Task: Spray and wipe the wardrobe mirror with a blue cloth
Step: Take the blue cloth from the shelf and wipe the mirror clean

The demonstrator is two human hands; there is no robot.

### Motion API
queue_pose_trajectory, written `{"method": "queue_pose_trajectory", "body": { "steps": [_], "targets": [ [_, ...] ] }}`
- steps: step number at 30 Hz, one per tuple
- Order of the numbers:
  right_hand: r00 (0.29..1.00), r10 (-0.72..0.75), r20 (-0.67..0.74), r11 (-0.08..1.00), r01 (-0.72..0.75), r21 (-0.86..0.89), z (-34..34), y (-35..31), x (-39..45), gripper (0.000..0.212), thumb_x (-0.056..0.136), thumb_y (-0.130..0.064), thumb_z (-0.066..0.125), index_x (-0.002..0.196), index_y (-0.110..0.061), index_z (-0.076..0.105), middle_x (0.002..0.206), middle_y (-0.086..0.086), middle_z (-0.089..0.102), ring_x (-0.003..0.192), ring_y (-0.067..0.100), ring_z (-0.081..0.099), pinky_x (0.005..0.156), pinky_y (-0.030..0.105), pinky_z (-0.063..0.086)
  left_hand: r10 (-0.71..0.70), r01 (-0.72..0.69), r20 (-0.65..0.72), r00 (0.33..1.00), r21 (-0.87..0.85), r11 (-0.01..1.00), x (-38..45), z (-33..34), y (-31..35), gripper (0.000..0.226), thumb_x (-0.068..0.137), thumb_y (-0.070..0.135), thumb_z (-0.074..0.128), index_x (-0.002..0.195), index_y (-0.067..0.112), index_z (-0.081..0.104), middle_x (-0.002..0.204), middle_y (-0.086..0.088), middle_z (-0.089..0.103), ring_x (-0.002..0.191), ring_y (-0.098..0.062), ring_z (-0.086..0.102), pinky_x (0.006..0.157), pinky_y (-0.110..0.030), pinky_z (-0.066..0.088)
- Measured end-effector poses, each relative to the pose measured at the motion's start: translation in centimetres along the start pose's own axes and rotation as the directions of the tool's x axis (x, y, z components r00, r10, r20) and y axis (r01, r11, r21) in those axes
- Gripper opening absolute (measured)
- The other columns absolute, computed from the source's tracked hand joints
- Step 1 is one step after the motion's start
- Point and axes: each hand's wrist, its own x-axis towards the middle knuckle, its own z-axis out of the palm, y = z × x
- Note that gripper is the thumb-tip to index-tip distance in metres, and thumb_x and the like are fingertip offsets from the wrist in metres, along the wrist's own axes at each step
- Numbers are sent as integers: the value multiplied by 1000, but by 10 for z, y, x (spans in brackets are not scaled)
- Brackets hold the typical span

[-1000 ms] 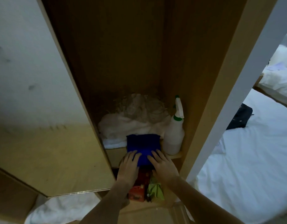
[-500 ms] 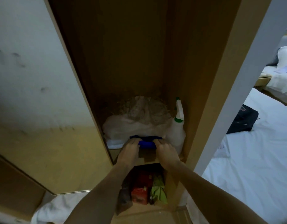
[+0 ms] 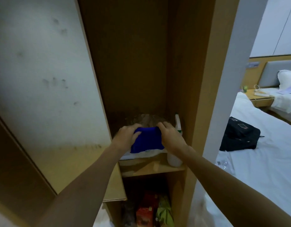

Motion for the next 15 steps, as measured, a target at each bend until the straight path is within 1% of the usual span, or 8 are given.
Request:
{"method": "queue_pose_trajectory", "body": {
  "steps": [1,2,6,9,12,15],
  "targets": [
    [1000,-9,-18,1000,9,-4,-8,-6,-3,41,90,-7,57,129,-19,46,129,3,51,121,17,48,102,33,47,27,-28,-24,999,-8,1000,-5,-6,4,26,104,28,42,127,28,52,110,2,66,98,-12,65,78,-22,55],
    [999,-18,-34,1000,17,-10,-15,-12,-5,41,91,-7,57,129,-19,46,129,2,51,120,17,49,101,33,47,53,-54,-42,998,-17,998,-11,-13,8,25,104,27,42,127,27,53,110,2,66,97,-11,65,77,-21,54],
    [994,-55,-95,998,50,-47,-37,-46,-20,42,95,-8,50,135,-20,46,128,4,52,119,20,50,99,37,49,97,-99,-97,990,-16,995,-42,-50,23,28,103,24,44,128,21,57,113,0,68,102,-15,63,89,-30,54],
    [990,-65,-125,997,59,-53,-46,-84,-31,42,97,-11,49,136,-23,45,129,3,50,117,19,51,96,36,51,113,-111,-162,980,23,994,-74,-80,23,29,102,18,48,128,18,61,117,-3,69,107,-20,62,93,-31,50],
    [990,-83,-116,996,78,-43,-49,-135,-40,42,96,-11,51,136,-23,45,129,2,48,116,18,51,95,35,51,116,-111,-188,975,37,993,-117,-113,9,27,102,17,48,124,17,63,115,-4,70,104,-18,62,86,-22,46],
    [983,-154,-99,988,149,-49,-48,-189,-43,42,95,-14,55,135,-22,46,127,2,49,112,16,51,92,32,51,91,-84,-214,972,42,996,-164,-149,-13,24,101,16,48,119,18,65,108,-2,71,96,-16,62,79,-21,47]
  ]
}}
